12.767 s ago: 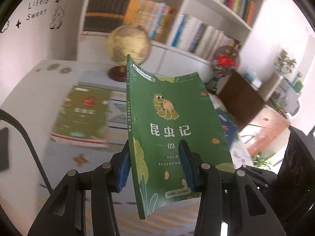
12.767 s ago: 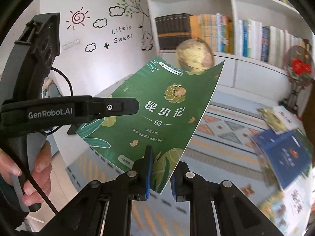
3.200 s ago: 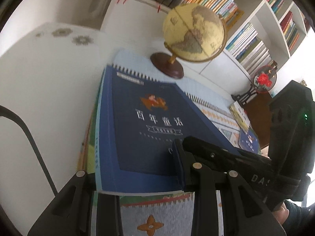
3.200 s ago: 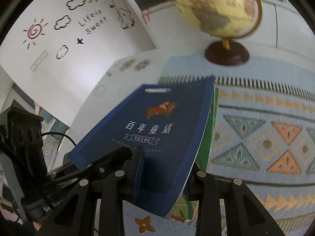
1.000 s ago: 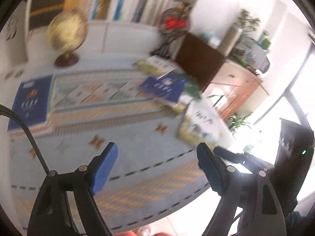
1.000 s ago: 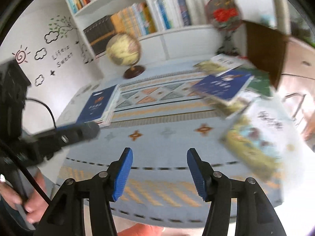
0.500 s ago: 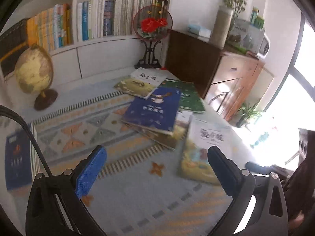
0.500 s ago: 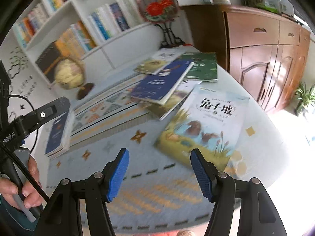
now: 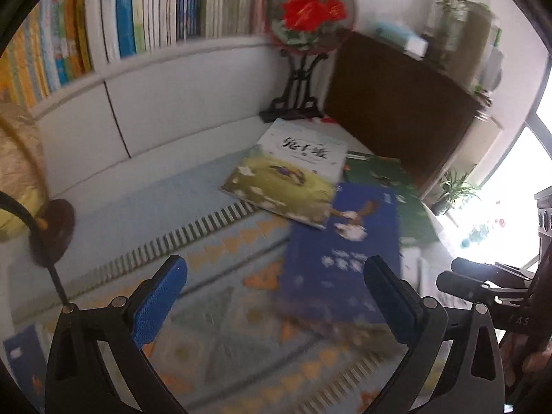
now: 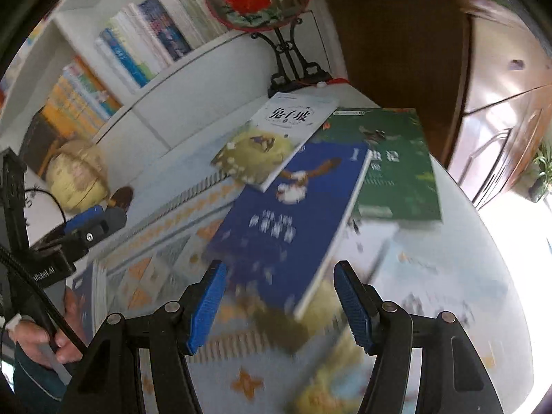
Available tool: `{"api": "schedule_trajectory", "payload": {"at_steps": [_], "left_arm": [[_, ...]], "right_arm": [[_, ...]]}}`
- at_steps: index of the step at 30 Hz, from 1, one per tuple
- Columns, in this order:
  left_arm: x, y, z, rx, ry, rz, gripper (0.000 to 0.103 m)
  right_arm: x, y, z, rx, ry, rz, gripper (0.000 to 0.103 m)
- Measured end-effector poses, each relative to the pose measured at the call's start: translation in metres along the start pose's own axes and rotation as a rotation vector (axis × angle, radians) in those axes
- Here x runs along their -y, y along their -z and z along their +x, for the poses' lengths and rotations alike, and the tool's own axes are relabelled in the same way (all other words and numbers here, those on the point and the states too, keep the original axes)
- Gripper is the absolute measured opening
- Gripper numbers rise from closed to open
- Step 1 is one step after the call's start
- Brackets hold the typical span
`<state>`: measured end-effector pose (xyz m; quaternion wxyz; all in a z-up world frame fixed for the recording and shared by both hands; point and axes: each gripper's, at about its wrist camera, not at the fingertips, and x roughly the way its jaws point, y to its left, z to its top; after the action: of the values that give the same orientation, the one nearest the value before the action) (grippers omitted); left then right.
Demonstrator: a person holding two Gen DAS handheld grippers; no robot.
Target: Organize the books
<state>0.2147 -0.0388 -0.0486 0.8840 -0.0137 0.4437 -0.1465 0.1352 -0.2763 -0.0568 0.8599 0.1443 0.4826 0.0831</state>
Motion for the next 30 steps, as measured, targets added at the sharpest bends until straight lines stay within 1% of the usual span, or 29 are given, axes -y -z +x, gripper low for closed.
{"api": "schedule_trajectory", "payload": {"at_steps": [2, 3, 7, 11, 15, 18, 21, 22, 24, 25, 26, 28, 30], "left_arm": [[-0.013, -0.012, 0.027, -0.013, 0.015, -0.034, 0.102], [-0.018, -0.017, 0.041, -0.024, 0.011, -0.051, 0.101], [-0.032, -0.037, 0.086, -0.043, -0.003, -0.060, 0.099], [-0.046, -0.057, 0.137, -0.095, 0.017, -0.078, 0.089], [-0.057, -0.072, 0.170, -0.107, 0.029, -0.114, 0.089], [-0.064, -0.081, 0.184, -0.108, 0.039, -0.146, 0.089], [-0.069, -0.083, 0.198, -0.142, 0.084, -0.181, 0.089], [-0.068, -0.083, 0.198, -0.124, 0.090, -0.181, 0.089], [-0.065, -0.082, 0.197, -0.128, 0.114, -0.166, 0.089], [-0.063, -0.080, 0.197, -0.142, 0.156, -0.160, 0.089], [-0.060, -0.079, 0.195, -0.142, 0.176, -0.152, 0.091], [-0.054, -0.074, 0.191, -0.161, 0.186, -0.120, 0.090], [-0.053, -0.068, 0.186, -0.167, 0.197, -0.100, 0.090]], "right_arm": [[0.000, -0.020, 0.025, -0.005, 0.020, 0.009, 0.063], [0.000, -0.028, 0.035, -0.003, 0.021, 0.012, 0.063], [0.005, -0.061, 0.080, 0.004, -0.006, 0.033, 0.062], [0.007, -0.083, 0.115, -0.006, -0.001, 0.039, 0.056], [0.009, -0.099, 0.136, 0.000, 0.012, 0.061, 0.056], [0.009, -0.108, 0.150, -0.015, 0.007, 0.067, 0.056], [0.009, -0.112, 0.163, -0.034, -0.012, 0.066, 0.056], [0.009, -0.113, 0.167, -0.040, -0.030, 0.070, 0.056], [0.007, -0.115, 0.170, -0.030, -0.047, 0.070, 0.056], [0.007, -0.116, 0.172, -0.036, -0.057, 0.070, 0.056], [0.006, -0.117, 0.174, -0.038, -0.073, 0.073, 0.057], [0.005, -0.119, 0.177, -0.045, -0.095, 0.078, 0.061], [0.006, -0.121, 0.177, -0.043, -0.087, 0.068, 0.062]]}}
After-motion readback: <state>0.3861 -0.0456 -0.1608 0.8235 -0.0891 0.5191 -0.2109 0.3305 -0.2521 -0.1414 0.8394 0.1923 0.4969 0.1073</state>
